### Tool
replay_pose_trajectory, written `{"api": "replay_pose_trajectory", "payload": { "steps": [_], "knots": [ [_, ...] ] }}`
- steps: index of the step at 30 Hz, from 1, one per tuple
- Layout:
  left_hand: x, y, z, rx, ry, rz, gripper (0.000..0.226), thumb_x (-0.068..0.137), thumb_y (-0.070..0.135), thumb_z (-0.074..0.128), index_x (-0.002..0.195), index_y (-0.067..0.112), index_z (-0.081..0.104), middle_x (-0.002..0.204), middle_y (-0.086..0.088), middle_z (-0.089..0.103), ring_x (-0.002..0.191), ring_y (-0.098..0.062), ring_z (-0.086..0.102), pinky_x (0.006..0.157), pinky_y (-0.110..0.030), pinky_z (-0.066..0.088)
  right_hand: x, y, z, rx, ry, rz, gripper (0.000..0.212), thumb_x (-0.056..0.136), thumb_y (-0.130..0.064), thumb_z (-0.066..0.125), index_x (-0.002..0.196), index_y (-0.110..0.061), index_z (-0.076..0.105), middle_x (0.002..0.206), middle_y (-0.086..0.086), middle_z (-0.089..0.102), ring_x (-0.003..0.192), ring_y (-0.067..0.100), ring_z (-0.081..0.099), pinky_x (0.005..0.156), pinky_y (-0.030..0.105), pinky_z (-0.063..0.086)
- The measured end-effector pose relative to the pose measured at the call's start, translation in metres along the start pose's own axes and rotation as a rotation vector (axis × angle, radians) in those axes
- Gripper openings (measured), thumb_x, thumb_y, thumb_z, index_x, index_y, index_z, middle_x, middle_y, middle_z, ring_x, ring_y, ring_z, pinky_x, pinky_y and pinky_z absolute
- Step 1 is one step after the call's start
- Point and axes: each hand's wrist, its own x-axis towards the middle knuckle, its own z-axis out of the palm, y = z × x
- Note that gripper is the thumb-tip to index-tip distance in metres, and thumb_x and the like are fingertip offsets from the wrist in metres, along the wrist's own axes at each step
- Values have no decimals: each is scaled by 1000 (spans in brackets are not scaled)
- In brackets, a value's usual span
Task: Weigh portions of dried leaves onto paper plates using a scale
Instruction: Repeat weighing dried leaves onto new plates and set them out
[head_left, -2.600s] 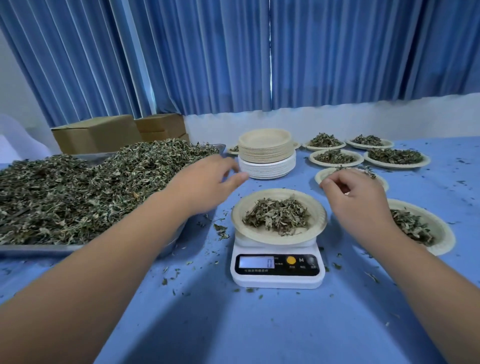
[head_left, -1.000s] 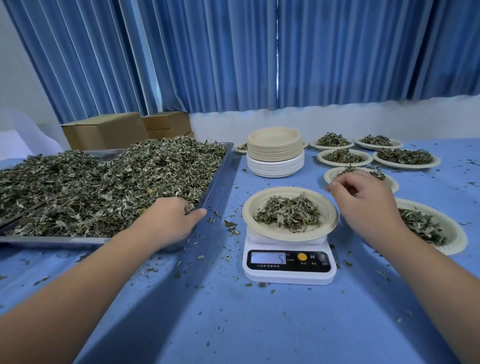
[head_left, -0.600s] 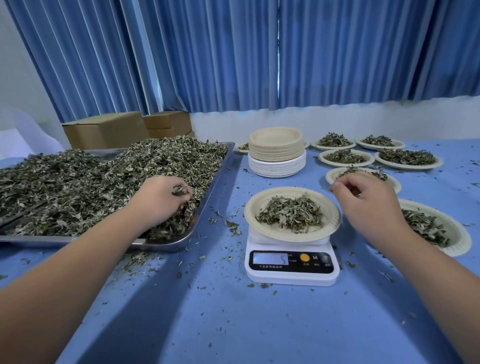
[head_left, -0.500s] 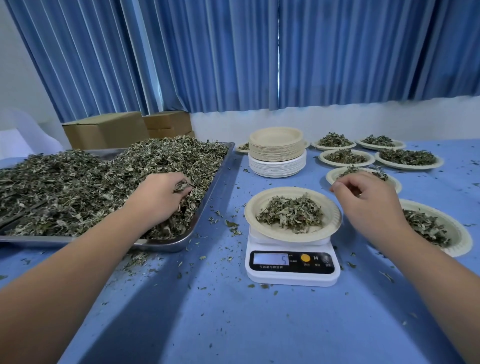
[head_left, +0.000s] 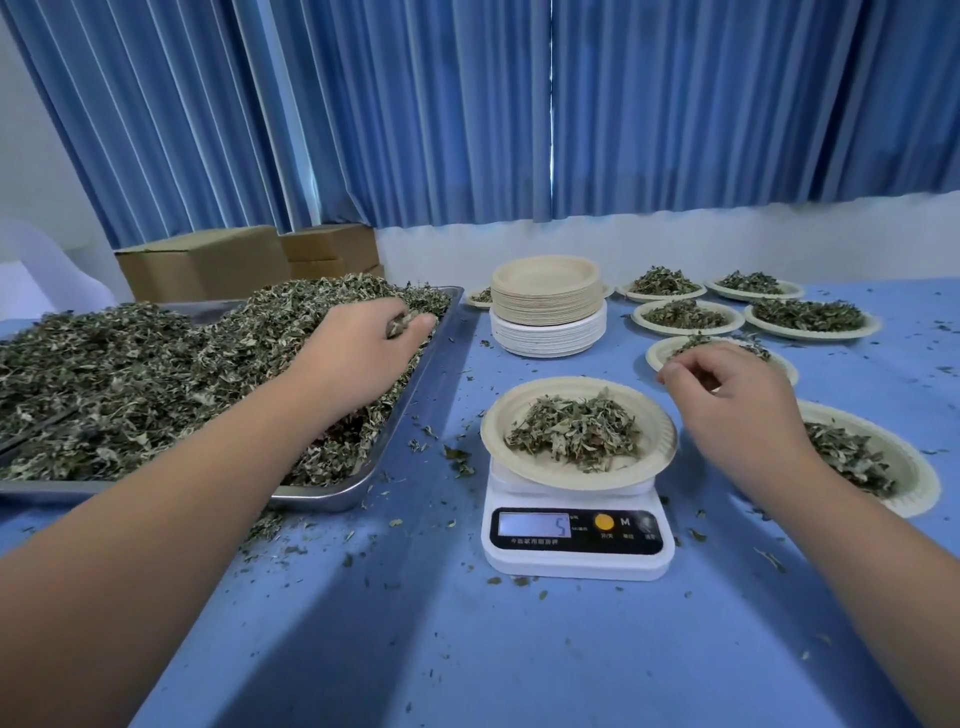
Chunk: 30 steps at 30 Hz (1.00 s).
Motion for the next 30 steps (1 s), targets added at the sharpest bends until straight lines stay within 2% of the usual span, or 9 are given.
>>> {"api": "replay_pose_trajectory", "payload": {
  "steps": [5, 7, 12, 15, 18, 23, 25, 27, 30],
  "knots": [
    [21, 53, 10, -93, -47, 171, 32, 97, 48, 49, 78, 24, 56, 68, 4, 59, 57, -10, 54, 47, -21, 38, 2, 2, -1, -4, 9, 6, 25, 90, -17, 57, 66, -23, 60, 79, -11, 59, 80, -6, 51, 63, 5, 34],
    [26, 72, 20, -97, -112, 226, 30, 96, 48, 51, 82, 23, 57, 71, 4, 60, 58, -8, 58, 47, -19, 42, 2, 2, -1, 8, 10, 2, 23, 90, -17, 57, 67, -22, 61, 79, -10, 60, 81, -5, 51, 64, 3, 34],
    [34, 98, 50, -45, -341, 260, 30, 91, 54, 56, 98, 26, 54, 82, 13, 54, 75, -7, 55, 59, -22, 38, 2, 2, 0, 21, 26, -22, 20, 88, -15, 58, 70, -18, 64, 79, -8, 60, 80, 3, 53, 69, 14, 36],
    [32, 101, 60, -4, -453, 236, 52, 87, 64, 53, 123, 28, 54, 105, 9, 57, 97, -13, 53, 80, -28, 41, 3, 2, -1, 23, 37, -39, 19, 88, -14, 58, 70, -17, 64, 78, -6, 61, 78, 5, 53, 69, 18, 37],
    [30, 100, 61, -2, -433, 242, 50, 88, 66, 48, 121, 30, 56, 112, 7, 59, 99, -13, 54, 81, -29, 39, 4, 2, -1, 18, 43, -38, 18, 88, -16, 57, 72, -15, 65, 77, -5, 59, 77, 8, 52, 69, 25, 36],
    [25, 99, 55, -101, -451, 202, 43, 92, 65, 40, 100, 29, 63, 94, 12, 62, 86, -7, 56, 70, -26, 39, 3, 1, -1, 32, 37, -31, 19, 88, -16, 57, 70, -17, 64, 77, -6, 58, 79, 4, 52, 68, 19, 36],
    [23, 98, 51, -165, -441, 171, 50, 93, 64, 36, 103, 24, 64, 94, 10, 65, 81, -5, 57, 68, -25, 41, 3, 1, -1, 29, 33, -27, 19, 89, -16, 57, 71, -17, 65, 78, -6, 59, 79, 4, 52, 69, 22, 37],
    [20, 95, 48, -185, -381, 150, 50, 94, 63, 36, 103, 23, 64, 94, 9, 66, 81, -5, 58, 68, -25, 42, 3, 1, -2, 30, 24, -24, 19, 89, -17, 57, 72, -16, 65, 78, -6, 59, 78, 5, 53, 69, 25, 37],
    [11, 86, 44, -264, -192, 100, 32, 96, 56, 42, 92, 30, 61, 83, 14, 61, 77, 0, 55, 63, -20, 39, 3, 1, -3, 26, 21, -17, 20, 89, -16, 57, 71, -16, 64, 78, -4, 60, 77, 6, 52, 68, 25, 36]
  ]
}}
